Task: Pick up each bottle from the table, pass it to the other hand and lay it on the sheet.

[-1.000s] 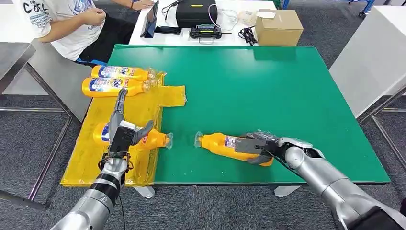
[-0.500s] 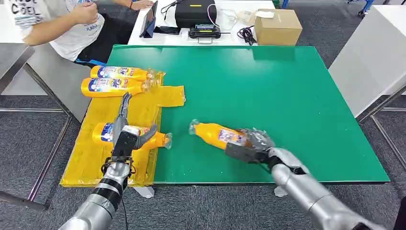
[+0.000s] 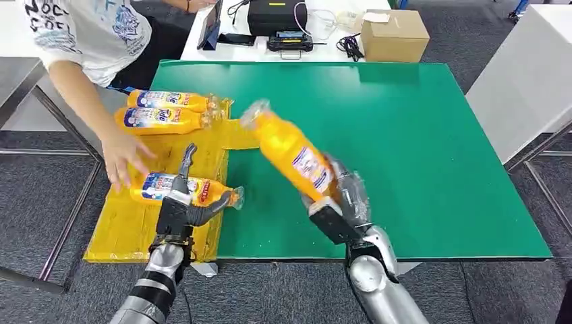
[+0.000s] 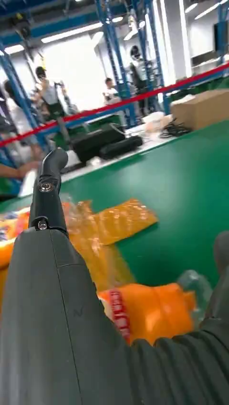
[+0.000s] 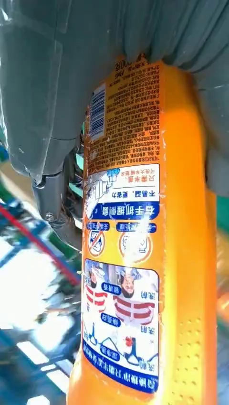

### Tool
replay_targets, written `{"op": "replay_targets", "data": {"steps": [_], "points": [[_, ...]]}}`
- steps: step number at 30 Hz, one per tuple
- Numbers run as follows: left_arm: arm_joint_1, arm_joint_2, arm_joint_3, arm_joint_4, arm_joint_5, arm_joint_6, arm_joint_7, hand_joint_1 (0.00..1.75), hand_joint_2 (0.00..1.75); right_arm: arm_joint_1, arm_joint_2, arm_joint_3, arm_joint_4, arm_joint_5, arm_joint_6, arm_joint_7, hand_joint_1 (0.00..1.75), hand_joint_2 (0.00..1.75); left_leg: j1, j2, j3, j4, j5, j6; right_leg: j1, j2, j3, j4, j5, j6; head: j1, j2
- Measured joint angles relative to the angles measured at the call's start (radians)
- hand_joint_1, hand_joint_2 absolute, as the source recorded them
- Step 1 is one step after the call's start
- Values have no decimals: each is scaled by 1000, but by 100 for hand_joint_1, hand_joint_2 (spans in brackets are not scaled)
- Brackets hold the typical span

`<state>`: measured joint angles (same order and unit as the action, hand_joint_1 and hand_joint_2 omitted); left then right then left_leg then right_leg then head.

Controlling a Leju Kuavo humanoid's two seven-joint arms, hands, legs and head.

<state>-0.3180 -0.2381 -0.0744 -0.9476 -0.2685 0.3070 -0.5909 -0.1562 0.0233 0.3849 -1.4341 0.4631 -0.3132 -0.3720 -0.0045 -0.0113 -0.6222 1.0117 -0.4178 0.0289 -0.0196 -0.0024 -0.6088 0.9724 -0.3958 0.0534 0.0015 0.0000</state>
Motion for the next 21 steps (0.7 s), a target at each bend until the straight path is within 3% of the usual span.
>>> {"op": "replay_targets", "data": {"steps": [8, 15, 21], "points": [[29, -13, -9, -84, 124, -127, 51, 0, 175, 73, 64, -87, -116, -18, -34, -61, 175, 175, -1, 1, 0, 0, 0, 0, -1, 0, 0, 0, 0, 0, 0, 0], [41, -10, -39, -124, 540, -522, 231, 0, 175, 113, 81, -136, -116, 1, -45, -121, 175, 175, -1, 1, -1, 0, 0, 0, -1, 0, 0, 0, 0, 0, 0, 0], [54, 11, -83, -126, 689, -674, 300, 0, 175, 134, 92, -148, -78, 59, -42, -152, 175, 175, -1, 1, -1, 0, 0, 0, -1, 0, -1, 0, 0, 0, 0, 0]]}}
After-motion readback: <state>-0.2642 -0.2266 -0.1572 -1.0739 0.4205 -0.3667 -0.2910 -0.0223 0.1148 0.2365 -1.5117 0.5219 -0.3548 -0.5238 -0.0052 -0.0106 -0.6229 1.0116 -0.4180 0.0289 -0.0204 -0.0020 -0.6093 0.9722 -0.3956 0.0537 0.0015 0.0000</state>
